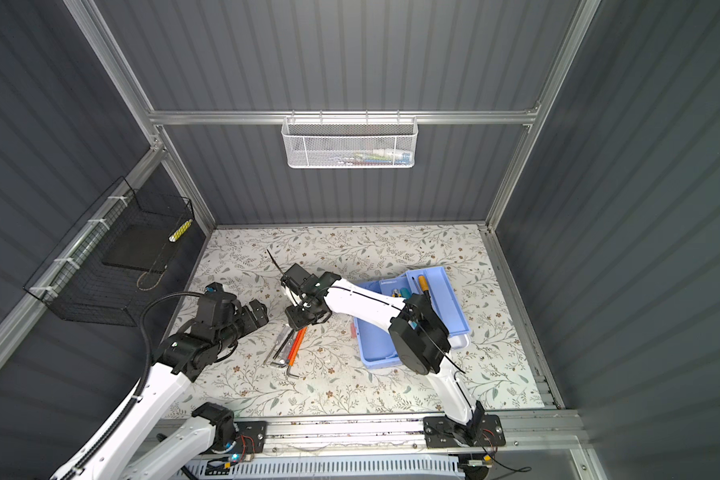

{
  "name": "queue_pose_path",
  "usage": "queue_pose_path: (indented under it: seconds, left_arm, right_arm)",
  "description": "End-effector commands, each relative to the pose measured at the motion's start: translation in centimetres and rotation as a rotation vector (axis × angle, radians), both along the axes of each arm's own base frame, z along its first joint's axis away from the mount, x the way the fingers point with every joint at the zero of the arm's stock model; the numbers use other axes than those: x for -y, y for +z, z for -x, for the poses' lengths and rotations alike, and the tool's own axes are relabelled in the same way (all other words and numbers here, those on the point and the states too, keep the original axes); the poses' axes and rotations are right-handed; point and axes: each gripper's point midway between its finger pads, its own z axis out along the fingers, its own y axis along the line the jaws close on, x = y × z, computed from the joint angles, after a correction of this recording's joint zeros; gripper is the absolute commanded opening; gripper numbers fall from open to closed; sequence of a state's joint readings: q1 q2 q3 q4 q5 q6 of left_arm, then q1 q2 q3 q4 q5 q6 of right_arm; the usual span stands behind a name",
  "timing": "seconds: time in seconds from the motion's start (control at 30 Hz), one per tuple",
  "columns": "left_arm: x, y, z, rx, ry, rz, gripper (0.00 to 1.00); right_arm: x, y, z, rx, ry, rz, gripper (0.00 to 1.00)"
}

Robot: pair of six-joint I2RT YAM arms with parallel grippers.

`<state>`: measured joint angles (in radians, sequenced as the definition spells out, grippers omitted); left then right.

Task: Pack the tool kit
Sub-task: 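Move the right gripper over the red and orange pens while the left lowers, then lower the right gripper onto the clear-handled screwdriver and close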

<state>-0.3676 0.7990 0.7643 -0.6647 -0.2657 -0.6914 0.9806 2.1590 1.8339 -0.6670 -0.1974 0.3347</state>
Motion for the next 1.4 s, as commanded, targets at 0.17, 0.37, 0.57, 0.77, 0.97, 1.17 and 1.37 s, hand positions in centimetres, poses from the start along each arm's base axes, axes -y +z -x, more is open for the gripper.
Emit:
queue_pose_path:
  seconds: [0.17, 0.37, 0.57, 0.77, 0.97, 1.17, 1.37]
  left_arm:
    - [-2.3, 1.5, 2.9, -0.044, 0.022, -0.098, 0.99]
    - [-3.1, 2.7, 3.8, -0.031, 0.022, -0.125, 1.00]
    - [-3.7, 3.4, 4.6, -0.011, 0.031, -0.135, 1.00]
    - [-3.8, 3.8, 4.8, -0.003, 0.028, -0.138, 1.00]
    - [-3.7, 3.9, 4.7, 0.006, 0.020, -0.141, 0.99]
    - [-3.7, 3.9, 4.7, 0.007, 0.017, -0.142, 0.99]
    - [-3.7, 3.9, 4.7, 0.009, 0.015, -0.140, 0.99]
  right_arm:
    - [-2.8, -2.9, 3.5, -0.155, -0.007, 0.027, 0.48]
    - [-4.1, -4.5, 3.6, -0.152, -0.007, 0.058, 0.49]
    - [-4.4, -5.9, 2.8, -0.133, -0.015, 0.099, 0.49]
    - [-4.4, -7.1, 1.6, -0.103, -0.035, 0.142, 0.51]
    - [-5.1, -7.6, 0.9, -0.090, -0.034, 0.141, 0.52]
    - [-5.9, -8.4, 0.6, -0.090, -0.030, 0.136, 0.53]
    - [-6.4, -9.1, -0.1, -0.059, -0.040, 0.148, 0.54]
